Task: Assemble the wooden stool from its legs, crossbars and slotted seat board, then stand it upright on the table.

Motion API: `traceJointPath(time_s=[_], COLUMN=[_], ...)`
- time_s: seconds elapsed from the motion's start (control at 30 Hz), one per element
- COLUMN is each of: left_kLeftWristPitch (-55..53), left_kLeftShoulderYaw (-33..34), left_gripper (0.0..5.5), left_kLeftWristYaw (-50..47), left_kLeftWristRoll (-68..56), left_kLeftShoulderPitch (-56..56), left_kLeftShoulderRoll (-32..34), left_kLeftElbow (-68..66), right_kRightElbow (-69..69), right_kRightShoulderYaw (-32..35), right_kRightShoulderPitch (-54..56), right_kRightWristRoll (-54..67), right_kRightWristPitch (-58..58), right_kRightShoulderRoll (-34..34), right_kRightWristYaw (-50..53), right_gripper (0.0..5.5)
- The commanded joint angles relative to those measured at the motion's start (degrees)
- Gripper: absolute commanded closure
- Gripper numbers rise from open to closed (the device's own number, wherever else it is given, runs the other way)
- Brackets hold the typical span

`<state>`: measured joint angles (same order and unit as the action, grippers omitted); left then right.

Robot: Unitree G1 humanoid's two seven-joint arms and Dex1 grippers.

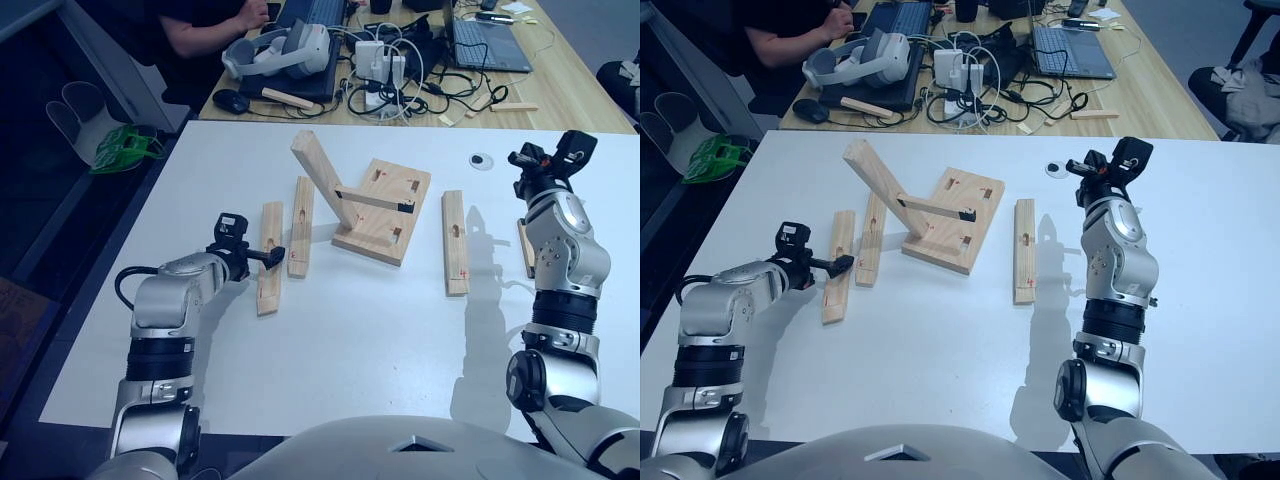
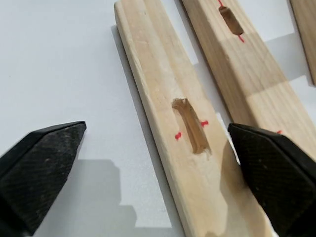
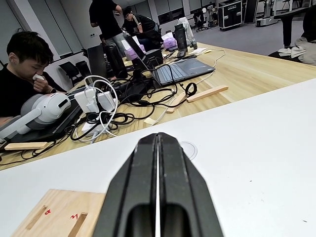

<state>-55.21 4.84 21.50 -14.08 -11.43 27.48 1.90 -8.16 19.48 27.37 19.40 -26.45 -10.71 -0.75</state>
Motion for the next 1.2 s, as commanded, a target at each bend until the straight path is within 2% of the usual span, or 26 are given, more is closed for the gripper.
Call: traceJointPath(time_s=[0.03, 0.2, 0.37, 0.67, 0.8, 0.93, 1.2], left_kLeftWristPitch=[0.22, -0.68, 0.69, 2.49, 6.13, 12.01, 25.94], left_kLeftShoulderYaw=[-0.20, -2.36, -2.12, -0.65, -0.08, 3.76, 11.91], left_gripper=[0.12, 0.12, 1.01, 2.29, 2.77, 3.40, 3.42], left_kLeftWristYaw=[-0.17, 2.33, 4.29, 5.19, 4.59, 1.72, -5.26], left_kLeftWristRoll=[1.69, 1.84, 1.69, 1.16, 1.79, 1.17, 1.03], left_kLeftShoulderPitch=[0.99, 3.16, 5.90, 8.35, 8.69, 6.91, -6.21], left_kLeftShoulderRoll=[2.28, 3.75, 5.32, 4.62, 4.18, 1.53, 0.48], left_kLeftElbow=[-1.32, -1.58, -2.58, -1.65, -1.93, -2.50, -5.42], right_kRightElbow=[0.58, 0.44, 0.47, -0.54, -1.51, -3.01, -3.48], right_kRightShoulderYaw=[0.03, -0.03, 0.08, 1.68, 2.00, 1.78, 3.32], right_kRightShoulderPitch=[-0.15, -0.05, 0.08, 0.81, 1.30, 2.39, 15.81], right_kRightWristRoll=[0.45, 0.27, 0.14, 0.75, 0.46, -0.31, 4.36], right_kRightWristPitch=[-0.71, -0.42, 0.01, 0.70, 1.69, 4.15, 2.78], right_kRightShoulderRoll=[0.01, -0.19, -0.28, -0.34, -0.77, -2.38, -6.38], right_kRightWristYaw=[0.15, 0.13, 0.31, 1.06, 0.92, -0.40, -2.67], right_gripper=[5.50, 5.50, 5.50, 5.50, 5.50, 5.50, 5.50])
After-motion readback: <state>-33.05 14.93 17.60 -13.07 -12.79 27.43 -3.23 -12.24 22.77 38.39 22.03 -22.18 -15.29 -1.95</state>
